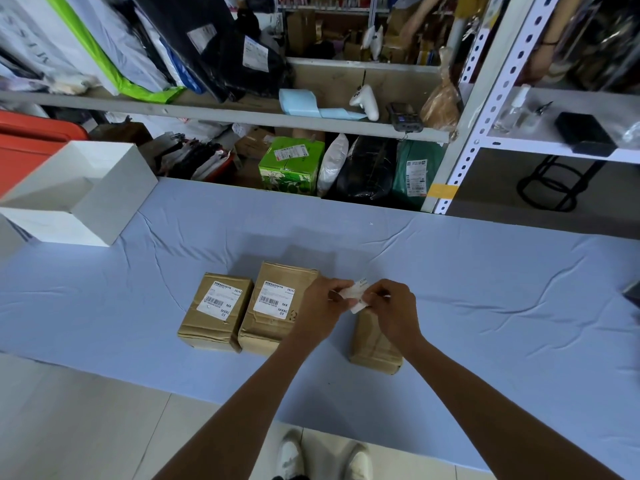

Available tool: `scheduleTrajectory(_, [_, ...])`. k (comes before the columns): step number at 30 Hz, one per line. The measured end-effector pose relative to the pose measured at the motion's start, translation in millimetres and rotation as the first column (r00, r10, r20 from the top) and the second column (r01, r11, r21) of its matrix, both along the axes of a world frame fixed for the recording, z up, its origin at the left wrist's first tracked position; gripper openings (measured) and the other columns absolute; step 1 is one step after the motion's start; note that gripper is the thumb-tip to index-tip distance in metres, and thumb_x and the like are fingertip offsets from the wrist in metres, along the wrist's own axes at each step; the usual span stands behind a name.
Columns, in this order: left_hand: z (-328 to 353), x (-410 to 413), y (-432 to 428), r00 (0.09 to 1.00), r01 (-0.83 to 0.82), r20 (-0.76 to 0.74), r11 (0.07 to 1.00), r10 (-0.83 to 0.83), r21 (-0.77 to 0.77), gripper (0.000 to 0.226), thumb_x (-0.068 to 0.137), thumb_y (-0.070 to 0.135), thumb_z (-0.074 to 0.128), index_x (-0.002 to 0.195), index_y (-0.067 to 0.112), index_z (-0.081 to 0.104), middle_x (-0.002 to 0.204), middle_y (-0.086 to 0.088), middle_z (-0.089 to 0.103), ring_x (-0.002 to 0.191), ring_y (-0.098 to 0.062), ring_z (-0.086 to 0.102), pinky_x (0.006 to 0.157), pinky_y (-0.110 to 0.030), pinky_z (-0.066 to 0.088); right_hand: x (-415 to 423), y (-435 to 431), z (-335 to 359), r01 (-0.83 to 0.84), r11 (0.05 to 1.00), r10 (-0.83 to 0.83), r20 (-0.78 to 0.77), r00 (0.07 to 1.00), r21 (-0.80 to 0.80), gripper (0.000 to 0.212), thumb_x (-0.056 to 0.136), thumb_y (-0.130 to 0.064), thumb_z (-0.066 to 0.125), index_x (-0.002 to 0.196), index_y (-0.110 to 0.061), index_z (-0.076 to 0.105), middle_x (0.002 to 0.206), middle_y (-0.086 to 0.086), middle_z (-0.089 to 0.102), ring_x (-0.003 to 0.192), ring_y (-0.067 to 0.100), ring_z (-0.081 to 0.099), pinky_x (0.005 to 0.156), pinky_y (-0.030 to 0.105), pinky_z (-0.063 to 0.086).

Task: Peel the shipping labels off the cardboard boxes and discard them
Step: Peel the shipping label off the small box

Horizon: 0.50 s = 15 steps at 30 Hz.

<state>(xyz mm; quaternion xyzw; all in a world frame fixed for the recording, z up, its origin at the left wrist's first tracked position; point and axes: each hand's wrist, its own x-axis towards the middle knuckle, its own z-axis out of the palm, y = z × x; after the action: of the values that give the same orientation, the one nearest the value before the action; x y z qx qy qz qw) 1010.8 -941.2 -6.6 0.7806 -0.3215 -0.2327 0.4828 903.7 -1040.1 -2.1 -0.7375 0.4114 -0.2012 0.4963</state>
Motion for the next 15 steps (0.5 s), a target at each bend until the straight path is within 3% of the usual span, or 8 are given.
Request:
scheduleTrajectory(3, [6,0,-1,0.976,0.043,0.213,0.997,-0.054,0.057,0.019,0.079,0.012,0.071,0.098,0.008,0.073,0.086,-0.006,0.066,0.072,-0.007,0.054,0.066,0.002,0.033,1,3,2,0.004,0.999,-0.007,0.050,0.999,0.051,0.015,0.077,0.002,0.071,0.088,-0.006,0.068,0.070,0.010,0.070,0.060,0.013,0.067,0.054,0.017,0.053])
scheduleTrajectory(6, [8,2,-1,0.971,0.020,0.237,0.997,-0.036,0.069,0.009,0.081,0.013,0.069,0.086,0.010,0.075,0.083,-0.005,0.073,0.071,-0.012,0.061,0.061,-0.002,0.034,4,2,-3,-0.014,0.999,0.013,0.022,1.000,0.048,0.018,0.076,-0.010,0.075,0.092,-0.017,0.072,0.070,0.001,0.072,0.063,0.012,0.070,0.066,0.033,0.059])
scheduleTrajectory(8, [5,4,-3,0.972,-0.028,0.234,0.993,0.000,0.116,0.008,0.081,0.017,0.067,0.085,0.018,0.075,0.083,-0.001,0.072,0.071,-0.011,0.061,0.060,-0.010,0.037,5,5,-1,-0.046,0.999,0.046,-0.002,0.999,-0.004,0.006,0.079,-0.020,0.073,0.085,-0.020,0.076,0.070,-0.008,0.073,0.065,0.007,0.070,0.068,0.031,0.058])
scheduleTrajectory(11, [1,6,-6,0.972,-0.128,0.210,0.987,0.106,0.094,0.006,0.080,0.018,0.070,0.083,0.021,0.074,0.087,0.000,0.068,0.075,-0.012,0.063,0.069,-0.022,0.046,10,10,6,-0.048,0.996,0.041,0.089,0.995,0.077,0.007,0.081,-0.017,0.073,0.086,-0.015,0.078,0.074,-0.004,0.075,0.068,0.008,0.071,0.064,0.019,0.054])
scheduleTrajectory(15, [4,11,-3,0.978,-0.170,0.123,0.985,0.171,-0.016,0.005,0.079,0.011,0.071,0.082,0.013,0.075,0.083,-0.001,0.071,0.074,-0.013,0.066,0.069,-0.017,0.046,15,10,11,-0.088,0.994,0.085,0.050,0.995,0.058,0.010,0.076,-0.023,0.078,0.087,-0.022,0.079,0.077,-0.009,0.075,0.071,0.006,0.070,0.065,0.015,0.053])
